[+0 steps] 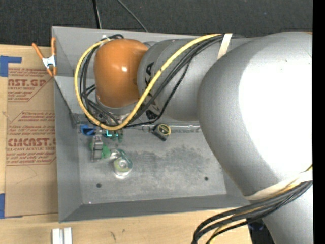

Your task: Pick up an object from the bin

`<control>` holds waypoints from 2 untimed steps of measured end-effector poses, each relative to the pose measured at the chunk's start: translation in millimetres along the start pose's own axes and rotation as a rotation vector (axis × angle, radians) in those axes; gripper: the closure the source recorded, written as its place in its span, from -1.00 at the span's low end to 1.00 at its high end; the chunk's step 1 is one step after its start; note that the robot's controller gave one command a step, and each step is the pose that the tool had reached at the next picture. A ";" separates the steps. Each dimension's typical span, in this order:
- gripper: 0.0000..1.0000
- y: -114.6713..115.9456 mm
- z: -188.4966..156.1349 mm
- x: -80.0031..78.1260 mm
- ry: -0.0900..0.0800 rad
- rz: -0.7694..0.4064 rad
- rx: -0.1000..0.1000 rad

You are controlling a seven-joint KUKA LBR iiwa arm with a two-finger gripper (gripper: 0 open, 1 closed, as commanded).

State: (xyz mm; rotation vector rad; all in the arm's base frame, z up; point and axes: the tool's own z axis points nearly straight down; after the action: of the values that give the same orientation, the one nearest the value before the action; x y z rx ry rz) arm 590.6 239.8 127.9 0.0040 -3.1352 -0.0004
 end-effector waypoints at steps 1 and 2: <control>-1.00 -67.5 58.9 13.9 0.000 0.031 0.003; -1.00 -46.7 58.6 28.0 -0.007 -0.385 0.000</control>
Offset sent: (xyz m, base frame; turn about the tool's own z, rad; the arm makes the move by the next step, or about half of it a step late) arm -0.0123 -0.0639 -0.0544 0.0272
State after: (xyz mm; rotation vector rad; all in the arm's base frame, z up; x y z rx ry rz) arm 562.4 193.0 69.5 0.6046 -3.0834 -0.0021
